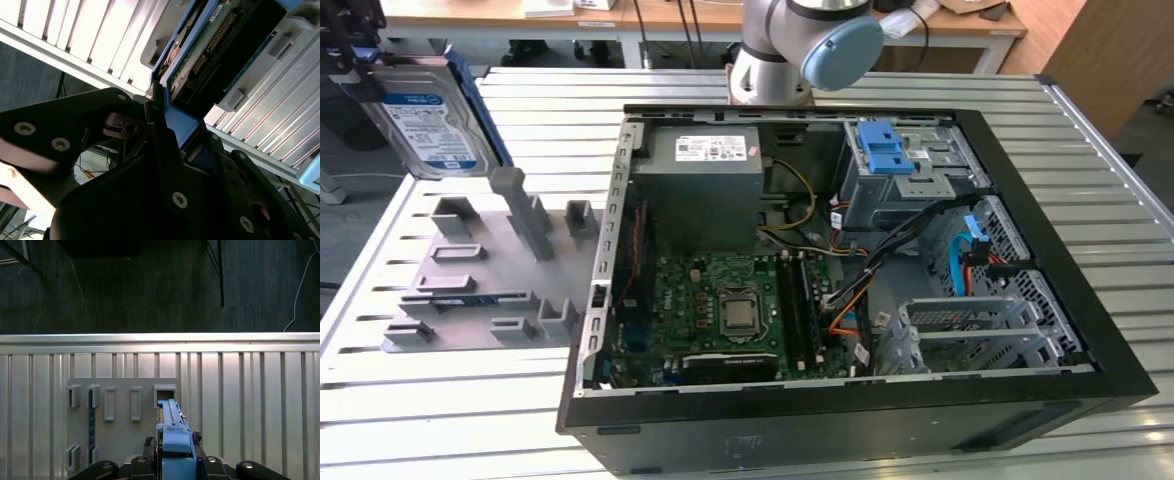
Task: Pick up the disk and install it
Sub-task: 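Pick up the disk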
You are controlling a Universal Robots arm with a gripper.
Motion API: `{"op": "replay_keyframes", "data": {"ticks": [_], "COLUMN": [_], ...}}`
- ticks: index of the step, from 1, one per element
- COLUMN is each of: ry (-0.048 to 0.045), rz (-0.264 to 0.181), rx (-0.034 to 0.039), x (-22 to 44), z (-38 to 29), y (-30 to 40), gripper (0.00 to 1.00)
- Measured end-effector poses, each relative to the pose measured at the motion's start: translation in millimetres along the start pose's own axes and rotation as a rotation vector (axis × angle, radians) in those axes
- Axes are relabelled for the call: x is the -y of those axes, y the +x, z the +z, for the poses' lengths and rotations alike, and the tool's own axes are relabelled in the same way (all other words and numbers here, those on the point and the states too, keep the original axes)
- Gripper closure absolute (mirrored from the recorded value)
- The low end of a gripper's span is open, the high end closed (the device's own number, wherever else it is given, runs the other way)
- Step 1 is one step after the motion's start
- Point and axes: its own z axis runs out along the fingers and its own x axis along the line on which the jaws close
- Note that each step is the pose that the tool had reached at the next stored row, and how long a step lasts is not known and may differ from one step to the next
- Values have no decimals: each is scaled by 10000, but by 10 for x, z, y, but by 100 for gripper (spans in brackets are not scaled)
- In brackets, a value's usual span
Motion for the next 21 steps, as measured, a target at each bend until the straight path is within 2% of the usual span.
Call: {"op": "replay_keyframes", "data": {"ticks": [21], "ry": [0], "rz": [0], "rx": [0], "x": [-1], "z": [-121], "y": [-1], "gripper": [64]}}
